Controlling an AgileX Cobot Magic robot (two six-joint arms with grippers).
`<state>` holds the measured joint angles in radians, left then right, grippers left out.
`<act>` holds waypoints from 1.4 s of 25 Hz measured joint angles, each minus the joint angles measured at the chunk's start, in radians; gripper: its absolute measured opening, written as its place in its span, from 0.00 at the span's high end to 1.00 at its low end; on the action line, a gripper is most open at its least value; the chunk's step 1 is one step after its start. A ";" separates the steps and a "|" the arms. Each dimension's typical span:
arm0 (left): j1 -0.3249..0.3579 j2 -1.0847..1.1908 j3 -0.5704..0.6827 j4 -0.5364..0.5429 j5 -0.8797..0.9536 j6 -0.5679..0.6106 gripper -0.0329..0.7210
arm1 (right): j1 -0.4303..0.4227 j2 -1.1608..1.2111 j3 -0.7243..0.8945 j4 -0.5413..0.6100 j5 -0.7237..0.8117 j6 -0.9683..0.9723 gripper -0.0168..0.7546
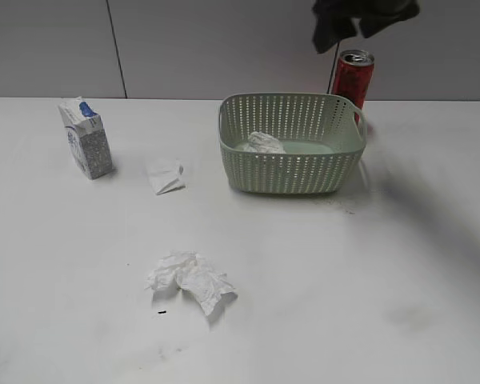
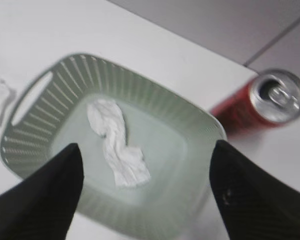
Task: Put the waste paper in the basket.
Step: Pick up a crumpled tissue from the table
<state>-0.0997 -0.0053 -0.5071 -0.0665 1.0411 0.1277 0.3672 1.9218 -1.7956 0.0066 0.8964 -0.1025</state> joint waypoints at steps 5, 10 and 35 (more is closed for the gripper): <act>0.000 0.012 -0.005 0.000 -0.007 0.000 0.17 | -0.146 -0.013 -0.098 -0.012 0.269 0.001 0.22; 0.000 0.145 -0.059 -0.012 -0.063 0.000 0.17 | -0.256 -0.095 -0.056 -0.015 0.294 -0.002 0.22; -0.150 1.544 -0.884 -0.191 -0.178 0.308 0.20 | -0.272 -1.124 1.120 0.056 0.072 -0.048 0.24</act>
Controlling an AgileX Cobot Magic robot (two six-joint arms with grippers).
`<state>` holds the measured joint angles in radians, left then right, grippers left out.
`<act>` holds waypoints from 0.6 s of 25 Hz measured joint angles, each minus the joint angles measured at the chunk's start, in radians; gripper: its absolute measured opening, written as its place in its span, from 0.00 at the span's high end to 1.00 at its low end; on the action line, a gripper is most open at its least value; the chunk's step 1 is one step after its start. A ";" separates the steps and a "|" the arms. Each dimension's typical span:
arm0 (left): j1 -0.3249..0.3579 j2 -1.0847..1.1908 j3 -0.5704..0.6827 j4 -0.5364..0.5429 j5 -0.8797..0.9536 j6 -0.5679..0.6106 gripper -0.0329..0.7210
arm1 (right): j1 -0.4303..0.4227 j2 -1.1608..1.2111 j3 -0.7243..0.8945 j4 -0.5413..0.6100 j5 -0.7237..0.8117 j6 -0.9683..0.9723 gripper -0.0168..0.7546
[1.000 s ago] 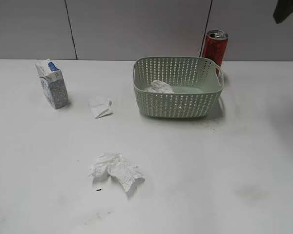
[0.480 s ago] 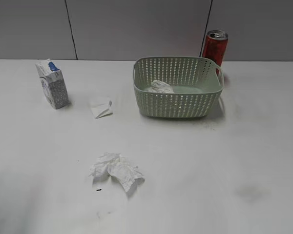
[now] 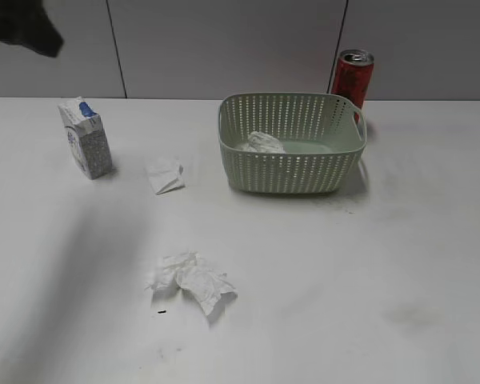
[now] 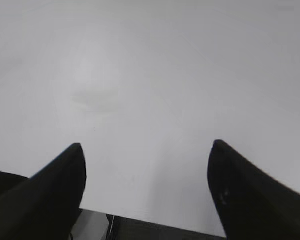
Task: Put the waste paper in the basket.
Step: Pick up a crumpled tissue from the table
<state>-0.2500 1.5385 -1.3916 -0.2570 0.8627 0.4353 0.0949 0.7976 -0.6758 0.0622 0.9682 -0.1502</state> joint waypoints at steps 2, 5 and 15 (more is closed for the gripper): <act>-0.062 0.082 -0.060 0.041 0.008 0.004 0.20 | 0.000 -0.092 0.056 0.001 -0.011 0.008 0.24; -0.129 0.215 -0.128 0.090 0.038 0.003 0.20 | 0.000 -0.225 0.115 0.003 -0.018 0.017 0.24; -0.215 0.569 -0.319 0.133 0.073 0.008 0.20 | 0.000 -0.576 0.231 0.003 -0.023 0.070 0.24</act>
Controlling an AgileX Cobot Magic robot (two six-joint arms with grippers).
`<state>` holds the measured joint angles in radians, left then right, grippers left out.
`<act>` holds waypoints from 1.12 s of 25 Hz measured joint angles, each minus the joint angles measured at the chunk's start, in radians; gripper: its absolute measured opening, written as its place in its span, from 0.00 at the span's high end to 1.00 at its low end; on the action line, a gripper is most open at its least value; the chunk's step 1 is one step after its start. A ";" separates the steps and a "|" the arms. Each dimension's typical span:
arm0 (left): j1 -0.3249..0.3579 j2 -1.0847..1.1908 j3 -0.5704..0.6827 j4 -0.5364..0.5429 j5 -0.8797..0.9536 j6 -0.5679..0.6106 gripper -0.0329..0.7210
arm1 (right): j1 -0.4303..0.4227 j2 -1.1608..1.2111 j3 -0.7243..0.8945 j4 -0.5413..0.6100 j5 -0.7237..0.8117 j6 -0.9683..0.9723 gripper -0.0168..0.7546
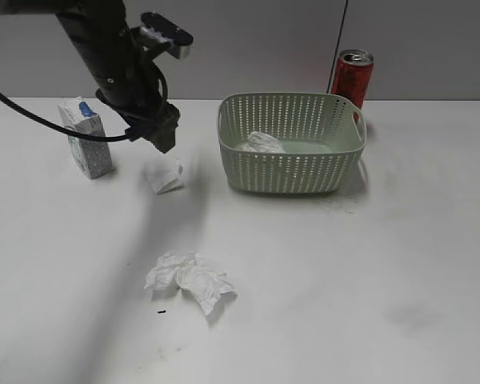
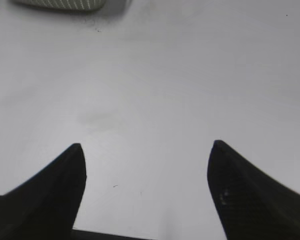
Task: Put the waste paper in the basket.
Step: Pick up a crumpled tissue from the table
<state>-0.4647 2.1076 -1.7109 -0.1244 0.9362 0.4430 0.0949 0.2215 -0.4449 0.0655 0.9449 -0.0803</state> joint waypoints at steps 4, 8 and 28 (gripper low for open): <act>-0.002 0.102 -0.074 0.019 0.014 0.002 0.19 | 0.000 -0.091 0.020 0.001 0.001 0.003 0.24; -0.002 0.168 -0.093 0.041 0.014 0.004 0.19 | 0.000 -0.142 0.020 0.001 0.001 0.004 0.24; -0.003 0.218 -0.141 0.056 0.042 0.008 0.94 | 0.000 -0.152 0.020 0.002 0.001 0.005 0.24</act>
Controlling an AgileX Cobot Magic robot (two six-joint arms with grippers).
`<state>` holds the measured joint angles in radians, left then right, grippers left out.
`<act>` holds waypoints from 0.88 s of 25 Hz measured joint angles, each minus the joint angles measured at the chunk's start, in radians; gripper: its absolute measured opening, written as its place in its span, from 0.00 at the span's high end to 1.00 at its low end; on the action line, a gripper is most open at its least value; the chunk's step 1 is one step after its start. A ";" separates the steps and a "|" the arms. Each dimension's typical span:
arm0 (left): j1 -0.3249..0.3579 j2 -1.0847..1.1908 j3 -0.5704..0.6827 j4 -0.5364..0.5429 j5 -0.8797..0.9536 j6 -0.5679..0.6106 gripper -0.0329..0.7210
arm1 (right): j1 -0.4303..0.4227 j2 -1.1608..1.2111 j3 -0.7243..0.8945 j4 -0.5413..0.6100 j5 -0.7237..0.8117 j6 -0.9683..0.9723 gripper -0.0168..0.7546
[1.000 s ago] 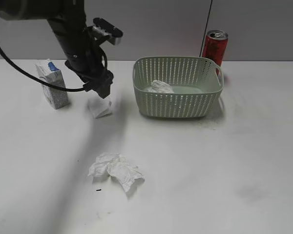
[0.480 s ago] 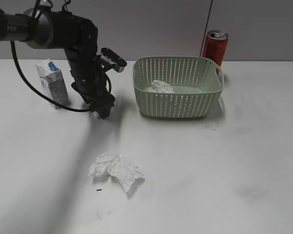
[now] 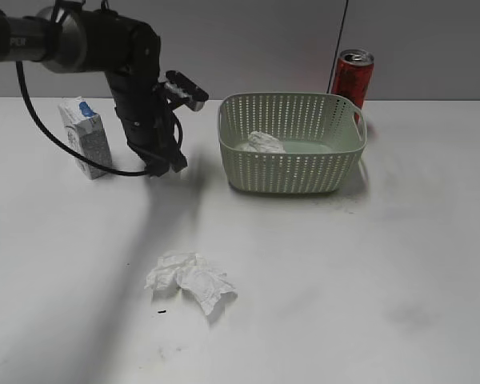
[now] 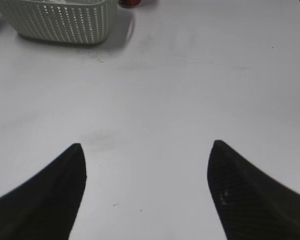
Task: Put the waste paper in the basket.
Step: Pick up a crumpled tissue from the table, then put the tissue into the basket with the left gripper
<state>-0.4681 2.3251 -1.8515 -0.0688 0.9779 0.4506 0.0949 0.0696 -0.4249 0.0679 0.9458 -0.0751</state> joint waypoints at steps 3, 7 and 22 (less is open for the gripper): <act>0.000 -0.055 -0.052 -0.004 0.013 0.000 0.95 | 0.000 0.000 0.000 0.000 0.000 0.000 0.24; -0.005 -0.148 -0.143 -0.101 -0.030 0.000 0.95 | 0.000 0.000 0.000 0.000 0.000 0.000 0.24; -0.188 -0.035 -0.183 -0.236 -0.379 0.003 0.83 | 0.000 0.000 0.000 0.000 0.000 0.000 0.24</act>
<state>-0.6559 2.2904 -2.0346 -0.3053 0.5988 0.4532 0.0949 0.0696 -0.4249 0.0679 0.9458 -0.0751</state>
